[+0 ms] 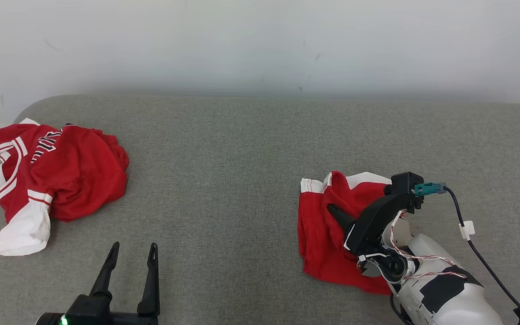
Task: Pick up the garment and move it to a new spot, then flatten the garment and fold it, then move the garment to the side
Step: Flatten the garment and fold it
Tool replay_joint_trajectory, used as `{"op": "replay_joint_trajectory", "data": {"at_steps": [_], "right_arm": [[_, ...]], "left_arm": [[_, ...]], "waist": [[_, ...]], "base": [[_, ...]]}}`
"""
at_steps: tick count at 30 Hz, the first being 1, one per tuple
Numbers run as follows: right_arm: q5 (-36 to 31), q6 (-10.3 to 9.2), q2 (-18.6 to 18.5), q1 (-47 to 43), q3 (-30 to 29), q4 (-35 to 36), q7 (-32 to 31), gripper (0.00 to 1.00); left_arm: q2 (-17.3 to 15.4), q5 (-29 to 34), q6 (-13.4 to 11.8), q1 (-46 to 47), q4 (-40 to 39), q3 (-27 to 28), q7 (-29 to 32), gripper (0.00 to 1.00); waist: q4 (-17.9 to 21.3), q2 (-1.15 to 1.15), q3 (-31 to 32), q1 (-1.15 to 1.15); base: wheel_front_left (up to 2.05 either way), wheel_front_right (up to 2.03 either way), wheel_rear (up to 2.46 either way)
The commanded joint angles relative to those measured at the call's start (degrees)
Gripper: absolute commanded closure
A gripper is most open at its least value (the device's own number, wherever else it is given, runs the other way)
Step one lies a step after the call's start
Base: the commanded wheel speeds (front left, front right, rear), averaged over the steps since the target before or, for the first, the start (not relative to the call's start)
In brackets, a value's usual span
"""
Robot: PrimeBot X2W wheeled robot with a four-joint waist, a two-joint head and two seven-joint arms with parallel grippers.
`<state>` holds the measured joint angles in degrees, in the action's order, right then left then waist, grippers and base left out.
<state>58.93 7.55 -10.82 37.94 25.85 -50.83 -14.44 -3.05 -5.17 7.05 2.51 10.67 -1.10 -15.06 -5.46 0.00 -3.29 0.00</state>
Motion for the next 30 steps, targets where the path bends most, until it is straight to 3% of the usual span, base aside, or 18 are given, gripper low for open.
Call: {"op": "replay_joint_trajectory", "data": {"at_steps": [1, 2, 8, 16, 22, 30], "right_arm": [[-0.9, -0.14, 0.8, 0.5, 0.3, -0.5, 0.9, 0.22], [-1.2, -0.14, 1.1, 0.6, 0.4, -1.1, 1.5, 0.0], [-2.6, -0.14, -0.1, 0.4, 1.4, 0.9, 5.4, 0.0], [-3.1, -0.14, -5.2, -1.5, 1.2, 8.3, 11.9, 0.0], [-7.9, -0.14, -9.9, -4.0, 0.8, 13.1, 21.7, 0.0], [-16.6, -0.14, -11.9, -8.6, -1.3, 18.2, 29.1, 0.0]], "left_arm": [[0.1, -0.1, 0.0, 0.4, 0.3, -0.2, -0.2, 0.0], [0.1, -0.1, 0.0, 0.4, 0.4, -0.2, -0.2, 0.0], [0.1, 0.2, 0.1, -1.2, 0.8, 0.7, -0.2, 0.0], [-0.5, 1.0, -0.5, -2.6, -0.2, 2.8, -0.2, 0.0], [-0.7, 1.5, -1.3, -3.6, -1.6, 4.5, -0.2, 0.0], [-1.0, 2.5, -2.5, -4.3, -2.9, 5.8, -0.2, 0.0]], "waist": [[-0.6, 0.0, 0.2, 0.0], [-0.7, 0.0, 0.4, 0.0], [-0.2, 0.0, 1.7, 0.0], [2.3, 0.0, 2.7, 0.0], [4.6, 0.0, 2.9, 0.0], [7.4, 0.0, 2.7, 0.0]], "base": [[0.0, 0.0, 0.0], [0.0, 0.0, 0.0], [0.0, 0.0, 0.0], [0.0, 0.0, 0.0], [0.0, 0.0, 0.0], [0.0, 0.0, 0.0]]}}
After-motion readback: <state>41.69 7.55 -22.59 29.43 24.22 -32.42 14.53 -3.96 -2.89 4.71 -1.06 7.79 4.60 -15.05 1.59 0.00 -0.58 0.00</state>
